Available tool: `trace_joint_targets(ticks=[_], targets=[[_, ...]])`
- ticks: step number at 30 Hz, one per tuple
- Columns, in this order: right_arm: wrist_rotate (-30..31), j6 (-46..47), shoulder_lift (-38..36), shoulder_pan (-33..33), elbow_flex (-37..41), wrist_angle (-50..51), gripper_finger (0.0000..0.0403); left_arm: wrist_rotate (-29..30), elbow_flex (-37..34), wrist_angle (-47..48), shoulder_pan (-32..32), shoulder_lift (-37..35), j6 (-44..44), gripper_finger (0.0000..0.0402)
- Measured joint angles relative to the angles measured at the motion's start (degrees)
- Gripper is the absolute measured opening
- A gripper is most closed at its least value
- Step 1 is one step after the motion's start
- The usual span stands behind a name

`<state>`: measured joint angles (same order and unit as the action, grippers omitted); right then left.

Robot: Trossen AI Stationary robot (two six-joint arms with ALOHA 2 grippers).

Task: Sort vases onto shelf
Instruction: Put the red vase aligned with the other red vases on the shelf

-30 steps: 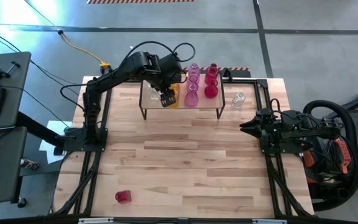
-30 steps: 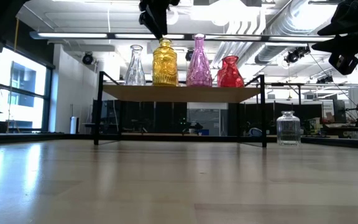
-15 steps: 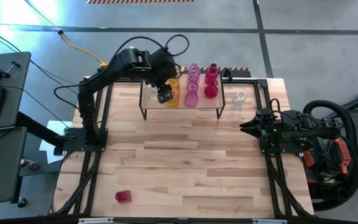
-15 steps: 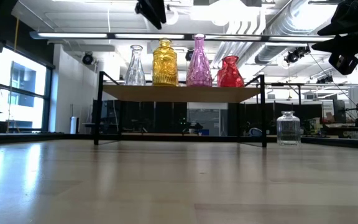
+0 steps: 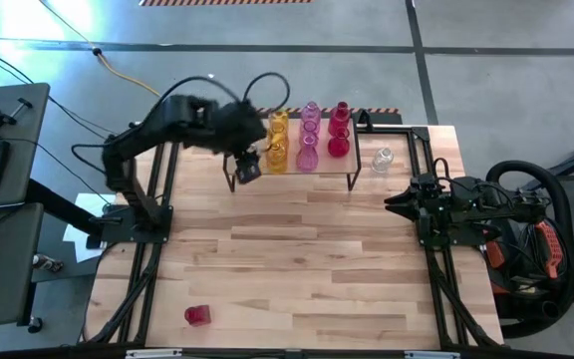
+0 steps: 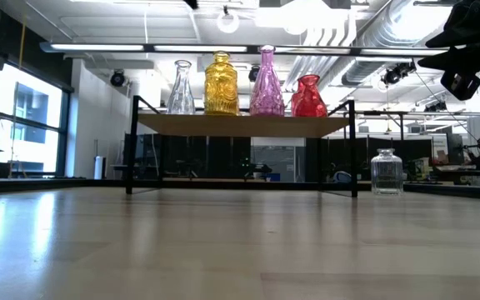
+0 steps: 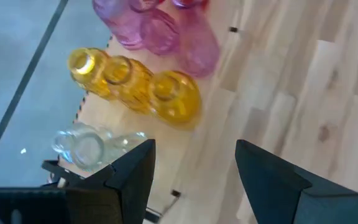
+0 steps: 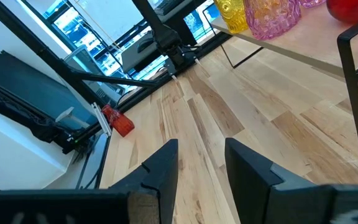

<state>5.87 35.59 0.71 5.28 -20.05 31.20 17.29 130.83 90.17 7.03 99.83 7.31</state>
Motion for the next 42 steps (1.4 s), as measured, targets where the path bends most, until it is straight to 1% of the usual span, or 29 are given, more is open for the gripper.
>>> trace_joint_targets(ticks=[6,10,15,20,28,30,33,36,42], targets=[[0.0,0.0,0.0,0.0,0.0,0.0,0.0114,1.4,-10.1,-0.2,-6.9,-6.2,8.4,0.0213],[0.0,0.0,0.0,0.0,0.0,0.0,0.0114,1.2,-17.9,-0.2,-11.4,-10.4,14.1,0.0213],[0.0,0.0,0.0,0.0,0.0,0.0,0.0114,-2.2,-27.5,-0.2,-16.9,-15.1,22.6,0.0213],[0.0,0.0,0.0,0.0,0.0,0.0,0.0114,-3.7,-35.3,-0.8,-24.5,-19.0,32.1,0.0213],[0.0,0.0,0.0,0.0,0.0,0.0,0.0114,-5.1,-43.0,-0.6,-39.4,-20.2,45.5,0.0213],[0.0,0.0,0.0,0.0,0.0,0.0,0.0114,-6.5,-45.7,-1.3,-42.6,-20.2,48.6,0.0213],[0.0,0.0,0.0,0.0,0.0,0.0,0.0114,-8.5,-50.1,-5.4,-47.1,-20.2,52.6,0.0213],[0.0,0.0,0.0,0.0,0.0,0.0,0.0114,-8.8,-53.6,-9.9,-51.4,-20.2,56.5,0.0213],[0.0,0.0,0.0,0.0,0.0,0.0,0.0114,-9.5,-58.0,-16.6,-57.4,-20.1,64.1,0.0213]])
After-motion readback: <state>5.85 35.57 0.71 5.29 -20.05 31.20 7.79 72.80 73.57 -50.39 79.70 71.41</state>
